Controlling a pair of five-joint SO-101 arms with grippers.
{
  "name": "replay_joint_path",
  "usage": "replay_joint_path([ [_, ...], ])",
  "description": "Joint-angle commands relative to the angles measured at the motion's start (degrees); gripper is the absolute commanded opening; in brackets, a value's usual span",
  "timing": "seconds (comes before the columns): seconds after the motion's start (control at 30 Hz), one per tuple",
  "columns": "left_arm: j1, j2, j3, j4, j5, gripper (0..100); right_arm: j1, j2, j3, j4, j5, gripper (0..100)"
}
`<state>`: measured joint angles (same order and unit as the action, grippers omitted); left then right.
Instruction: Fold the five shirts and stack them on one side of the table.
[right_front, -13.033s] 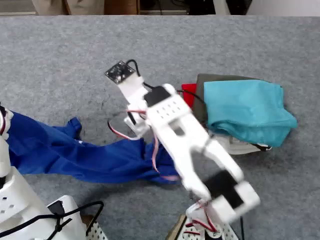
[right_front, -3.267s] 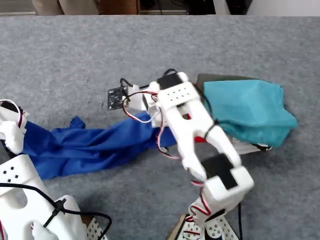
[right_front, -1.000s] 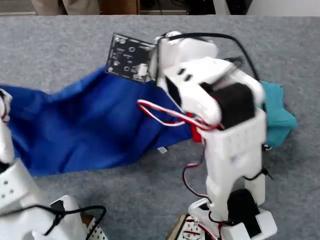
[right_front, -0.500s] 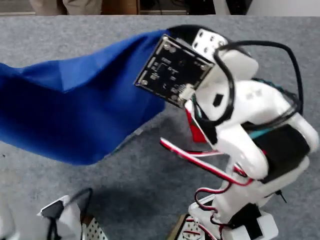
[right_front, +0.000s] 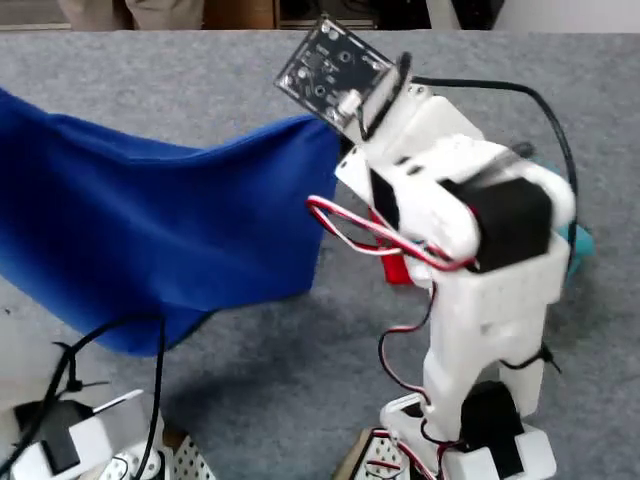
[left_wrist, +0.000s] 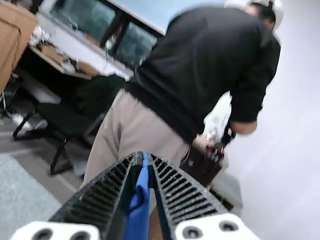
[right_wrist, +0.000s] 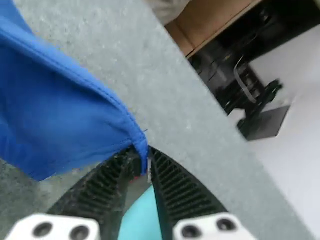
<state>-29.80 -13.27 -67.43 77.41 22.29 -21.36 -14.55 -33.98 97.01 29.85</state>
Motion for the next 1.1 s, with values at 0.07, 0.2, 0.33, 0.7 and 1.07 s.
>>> replay_joint_path([
  [0.07,1.2,1.3,3.8,-3.4,-2.0,2,3.0,-0.9,3.2,-4.9,-4.3,0.2],
  [0.2,1.1,1.3,1.1,-4.7,-5.2,2,5.0,-3.2,-2.3,-4.7,-4.7,0.2],
  [0.33,-3.3,1.3,-10.2,-3.0,-5.3,2,5.0,-5.5,-8.0,-2.8,-4.6,0.2],
  [0.7,-5.0,0.5,-20.5,0.4,-5.5,2,5.0,-10.9,-15.4,-0.5,-4.5,0.2],
  [1.07,-4.9,-8.8,-19.6,-0.1,-5.6,2,5.1,-13.0,-14.6,-1.1,-4.2,0.2],
])
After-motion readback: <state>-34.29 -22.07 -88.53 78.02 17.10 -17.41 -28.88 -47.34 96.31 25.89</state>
